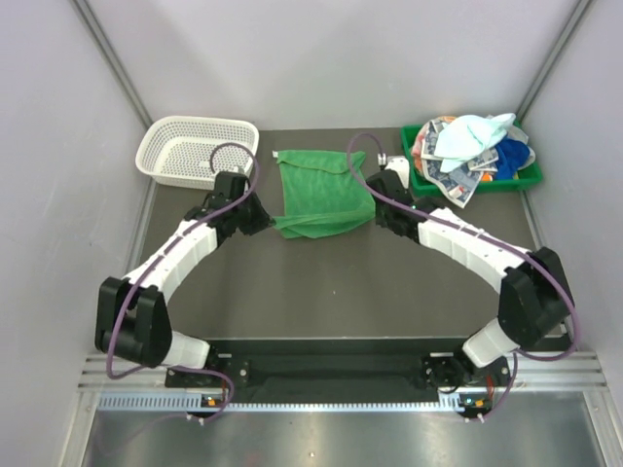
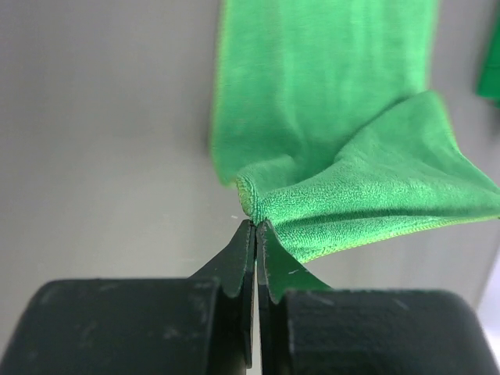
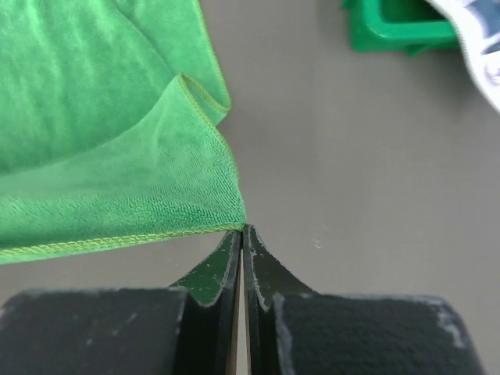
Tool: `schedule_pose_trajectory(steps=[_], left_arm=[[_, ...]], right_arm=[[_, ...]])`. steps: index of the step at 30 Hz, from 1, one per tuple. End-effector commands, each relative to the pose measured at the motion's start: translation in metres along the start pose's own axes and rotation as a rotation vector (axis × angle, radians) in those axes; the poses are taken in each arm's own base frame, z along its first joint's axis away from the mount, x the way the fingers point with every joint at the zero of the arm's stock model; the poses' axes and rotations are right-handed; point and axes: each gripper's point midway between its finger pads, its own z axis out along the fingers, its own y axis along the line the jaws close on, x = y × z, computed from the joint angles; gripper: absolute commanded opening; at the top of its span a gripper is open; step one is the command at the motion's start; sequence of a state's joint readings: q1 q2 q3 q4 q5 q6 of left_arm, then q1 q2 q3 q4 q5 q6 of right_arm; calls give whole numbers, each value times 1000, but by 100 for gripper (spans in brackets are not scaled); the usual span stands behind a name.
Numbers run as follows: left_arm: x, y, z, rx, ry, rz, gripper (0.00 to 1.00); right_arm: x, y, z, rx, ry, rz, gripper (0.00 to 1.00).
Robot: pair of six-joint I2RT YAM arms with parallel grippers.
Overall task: Fold and stack the towels
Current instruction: Flatten out the crumpled towel
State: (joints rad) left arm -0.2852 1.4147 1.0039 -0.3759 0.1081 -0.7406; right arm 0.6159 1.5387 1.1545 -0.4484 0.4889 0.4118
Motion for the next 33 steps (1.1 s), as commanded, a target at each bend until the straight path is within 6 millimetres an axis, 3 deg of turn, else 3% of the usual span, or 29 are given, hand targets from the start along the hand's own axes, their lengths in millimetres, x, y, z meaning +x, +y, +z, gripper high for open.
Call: schedule_pose_trajectory(steps=[1,10,13,21,26,33], left_arm=[[-11,-7,-28,16,-35,47,0],[-17,-18,-77,41,-71,111,0],[-3,-11,-86,41,-41,108,0],[60,37,-94,-10,52,20,0],[112,72,-88,-55,164,-66,0],[141,89,-90,-86,238,-124,0]], right_arm=[[-10,-40,-36,174,-17,-161,0],[18,-30,-99,203,14,-311,0],[40,-25,-107,170,56,-328,0],[122,-5,-108,27,190,-310,0],[162,10,-109,-2,249,-343,0],[215,12,-102,14,352,-421,0]])
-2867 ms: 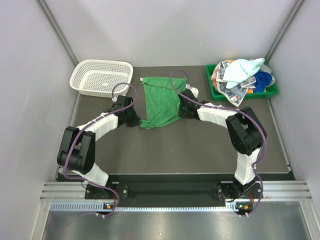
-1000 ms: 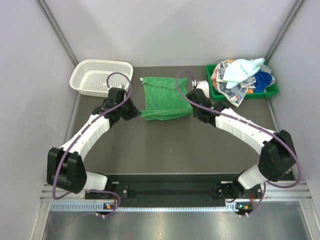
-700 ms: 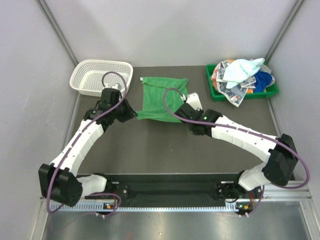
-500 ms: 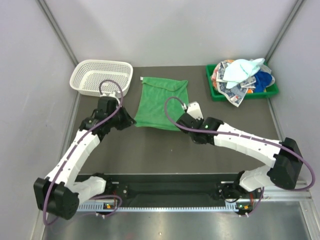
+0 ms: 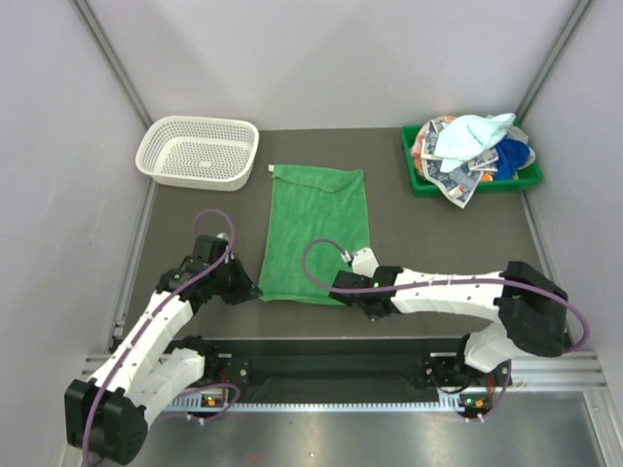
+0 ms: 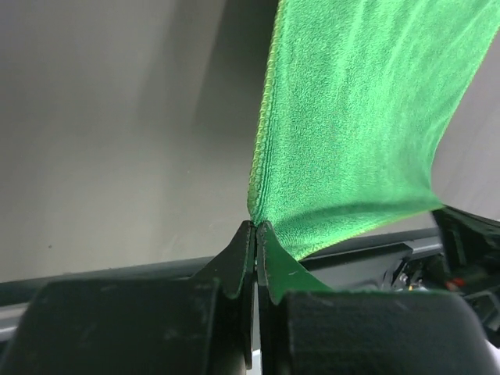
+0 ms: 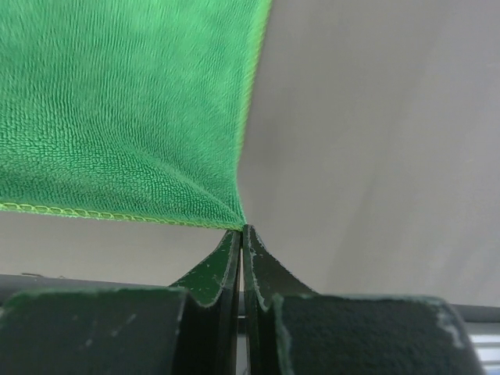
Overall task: Fold and stack the towels
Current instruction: Flatten out the crumpled towel
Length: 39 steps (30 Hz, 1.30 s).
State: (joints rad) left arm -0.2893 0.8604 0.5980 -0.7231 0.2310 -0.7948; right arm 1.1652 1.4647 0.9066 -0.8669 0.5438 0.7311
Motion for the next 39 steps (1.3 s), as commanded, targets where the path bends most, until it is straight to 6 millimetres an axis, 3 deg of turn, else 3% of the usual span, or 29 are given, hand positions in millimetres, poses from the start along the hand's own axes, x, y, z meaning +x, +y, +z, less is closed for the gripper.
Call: schedule_pose_trajectory(steps=[1,6,9,10,13,14,17,21,24,26,27,28,29,30,31,32,33,34,35,36,37,38,39], left_arm=[[10,14,1,-44,24,-49,0],[31,33,7,-95,93,-77,0],[35,37,7,-120,119,-83,7],[33,36,5,-121,114,-79,11],[23,31,0,-128,87,-61,25],[21,30,-2,-132,82,-50,34],[14,24,-7,-133,74,-30,45],[-3,16,-8,-128,25,17,47],[-35,-11,-4,-83,-41,49,45],[-61,-35,3,-22,-99,63,43],[-77,-48,9,-18,-112,60,42],[-90,-56,13,-15,-137,63,40],[-108,-60,29,-29,-163,67,38],[-120,-68,34,-29,-184,69,37],[-142,-85,33,-8,-232,84,36],[-156,-82,51,-57,-239,88,36],[-169,-88,57,-63,-262,93,35],[-195,-105,54,-61,-319,115,35],[-206,-90,77,-153,-323,112,35],[-216,-90,85,-175,-335,139,35],[-239,-108,83,-164,-380,151,34],[-244,-94,108,-230,-351,154,34],[-253,-98,116,-242,-354,166,34]], right_arm=[[24,3,6,15,55,-18,0],[41,17,13,-47,88,-29,0],[45,23,13,-73,93,-33,14],[45,26,11,-90,94,-35,27],[41,31,3,-135,76,-19,45],[37,31,-2,-154,58,-4,48],[26,23,-13,-164,9,33,59],[2,16,-23,-185,-48,104,61],[-38,6,-25,-226,-108,187,58],[-72,-14,-22,-238,-159,252,50],[-103,-15,-29,-286,-219,308,48],[-122,-35,-23,-255,-251,349,46],[-152,-41,-28,-258,-305,381,46],[-167,-48,-28,-248,-325,399,46],[-183,-62,-23,-226,-342,413,43],[-210,-64,-22,-220,-372,424,43],[-223,-71,-18,-193,-384,431,43],[-230,-74,5,-156,-350,420,41],[-259,-80,-4,-148,-404,431,40],[-271,-83,2,-126,-412,414,40],[-292,-81,9,-116,-424,412,40],[-301,-79,16,-112,-428,403,39],[-311,-81,22,-105,-430,389,39]])
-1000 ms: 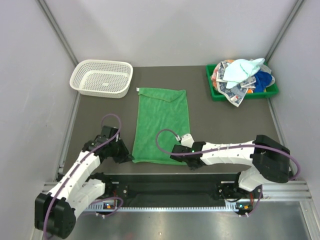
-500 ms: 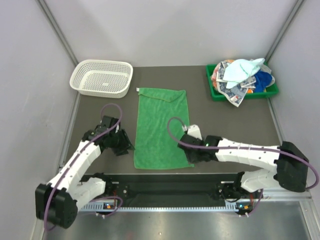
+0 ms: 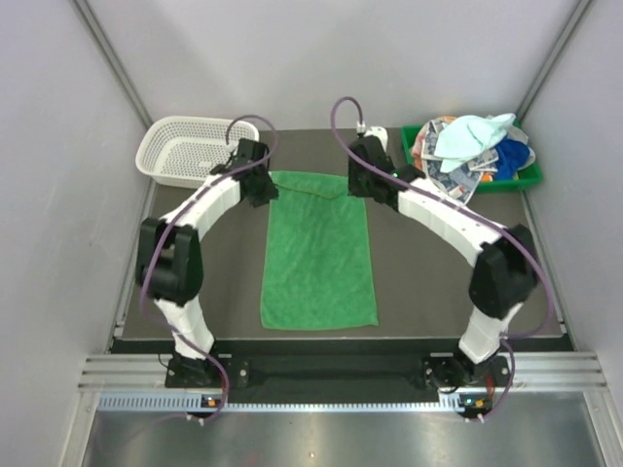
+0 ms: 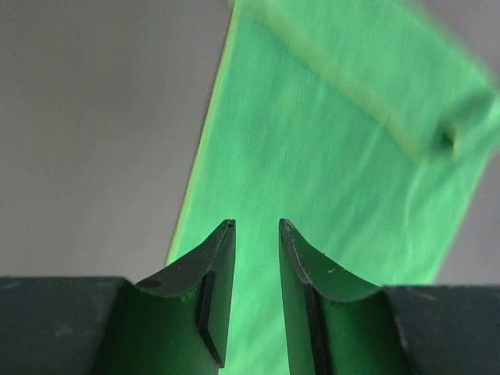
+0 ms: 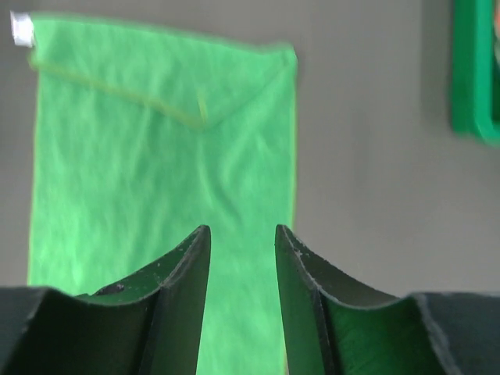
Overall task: Fold and stack the towels
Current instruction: Flatten out the crumpled towel
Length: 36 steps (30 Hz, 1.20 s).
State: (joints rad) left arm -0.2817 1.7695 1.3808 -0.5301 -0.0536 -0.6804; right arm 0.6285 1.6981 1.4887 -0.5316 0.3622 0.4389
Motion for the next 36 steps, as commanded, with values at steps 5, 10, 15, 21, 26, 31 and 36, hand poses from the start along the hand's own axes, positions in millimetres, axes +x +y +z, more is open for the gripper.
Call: schedule_pose_trajectory(steps=[5,10,15,21,26,31,36], left_arm=[[-74,-7,87,-167,-139,150,37],[-81,9,131,-249,-119,205,40],[-96,10,136,-269,-158,221,42],[-102,9,131,-260,-196,223,42],[-99,10,137,-257,-189,226,42],[-103,4,135,-226,-211,215,41],[-105,-5,124,-168,-241,206,42]], right_arm=[[-66,31,81,-14,-106,-103,41],[-80,48,126,-33,-131,-173,46],[-81,57,147,-56,-163,-217,49],[-76,57,168,-33,-169,-255,51],[-71,58,179,-21,-165,-285,53],[-61,55,187,-8,-151,-312,56],[-48,52,192,0,-130,-333,51]])
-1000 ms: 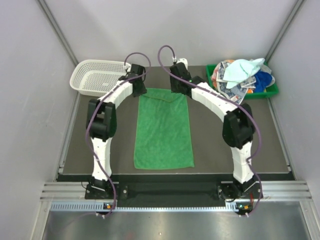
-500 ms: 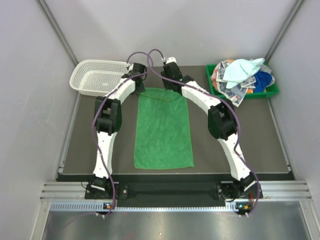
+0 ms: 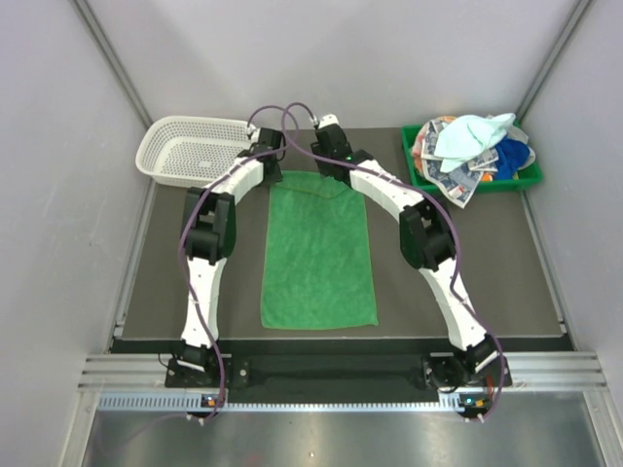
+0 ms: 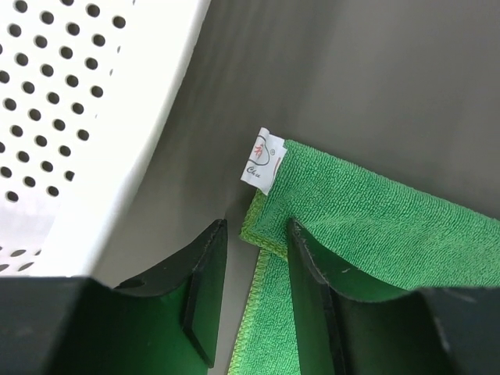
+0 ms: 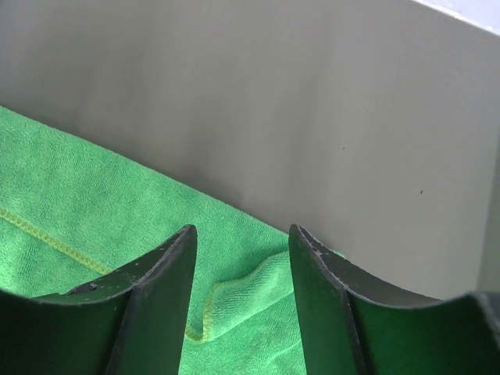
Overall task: Fold and stack the towels
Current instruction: Flatten out the crumpled towel
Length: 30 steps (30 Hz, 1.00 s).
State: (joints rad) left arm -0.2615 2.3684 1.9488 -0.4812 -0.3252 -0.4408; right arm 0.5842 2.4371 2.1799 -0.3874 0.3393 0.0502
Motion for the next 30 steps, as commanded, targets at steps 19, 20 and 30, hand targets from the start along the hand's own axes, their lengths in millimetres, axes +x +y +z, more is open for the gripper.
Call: schedule_pose_trajectory(steps=[19,20,30], left_arm=[[-39,-17,-33,138,-128,-72,40],[-38,-16,-32,135,-125,-71,40],[-36,-16,-31,135,-133,-75,40]], right_arm=[[18,-3,-14,53,-7,-22,46],[20,-5,-15,61,-2,-24,45],[16,-19,-29,107,-38,31,26]])
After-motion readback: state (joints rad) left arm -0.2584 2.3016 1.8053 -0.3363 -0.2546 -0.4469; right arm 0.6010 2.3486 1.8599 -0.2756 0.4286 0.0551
